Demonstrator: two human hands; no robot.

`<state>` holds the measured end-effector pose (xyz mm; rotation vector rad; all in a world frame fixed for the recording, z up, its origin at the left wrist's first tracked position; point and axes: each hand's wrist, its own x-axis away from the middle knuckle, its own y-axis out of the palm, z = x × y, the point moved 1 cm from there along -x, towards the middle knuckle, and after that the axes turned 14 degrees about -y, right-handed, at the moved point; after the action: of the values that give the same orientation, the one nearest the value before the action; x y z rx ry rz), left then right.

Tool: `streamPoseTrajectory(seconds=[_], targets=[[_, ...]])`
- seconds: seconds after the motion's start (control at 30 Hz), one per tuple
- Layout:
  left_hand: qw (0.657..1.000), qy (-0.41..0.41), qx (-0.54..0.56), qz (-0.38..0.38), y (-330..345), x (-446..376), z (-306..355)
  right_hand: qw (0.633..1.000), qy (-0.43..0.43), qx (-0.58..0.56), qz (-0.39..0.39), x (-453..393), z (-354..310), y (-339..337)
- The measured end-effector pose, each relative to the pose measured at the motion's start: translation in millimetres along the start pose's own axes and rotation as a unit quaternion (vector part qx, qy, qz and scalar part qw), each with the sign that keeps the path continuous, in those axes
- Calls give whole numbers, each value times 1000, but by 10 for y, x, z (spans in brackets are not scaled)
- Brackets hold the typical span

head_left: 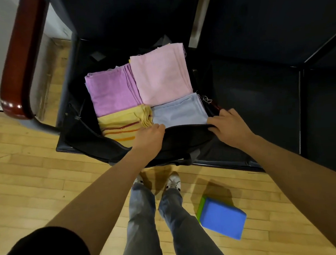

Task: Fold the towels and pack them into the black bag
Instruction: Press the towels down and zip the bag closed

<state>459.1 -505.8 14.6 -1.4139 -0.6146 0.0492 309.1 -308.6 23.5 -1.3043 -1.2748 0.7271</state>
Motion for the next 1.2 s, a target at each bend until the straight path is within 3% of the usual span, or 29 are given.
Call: streamPoseTrajectory(seconds=[0.07,0.13,0.3,0.43,0.53,0.6,0.67,0.8,0.9,0.97,1.1,1.2], targets=[[995,-64,35,-65,22,12,60,999,-5,-26,33,-25,-29,-43],[992,-89,48,-75,5,56,75,999,-21,-38,29,-54,-24,-132],[996,-47,30,-70,-152,260,-55,992,-67,-102,-21,-267,-122,-422],[987,-67,142,19,-306,138,-216,991,-63,-104,48,-430,-90,-502],[987,-44,118,98,-388,-103,-327,982,-43,-105,151,-522,-21,-524],[988,-55,97,108,-403,-262,-390,981,-23,-85,171,-611,-6,-475],[993,-65,43,85,-317,-425,-453,985,1,-69,159,-749,-8,-385],[996,-87,-2,-33,-133,-695,-519,993,83,-68,39,-1091,-22,-148],[996,-58,-17,-73,79,-903,-585,990,127,-67,-12,-1290,-15,-20],[995,-21,-3,-95,175,-1012,-638,988,129,-84,0,-1425,-62,13],[996,50,30,-67,202,-1005,-750,987,109,-110,35,-1810,-249,-41],[986,94,134,-28,141,-887,-863,985,95,-132,58,-2086,-399,-64]])
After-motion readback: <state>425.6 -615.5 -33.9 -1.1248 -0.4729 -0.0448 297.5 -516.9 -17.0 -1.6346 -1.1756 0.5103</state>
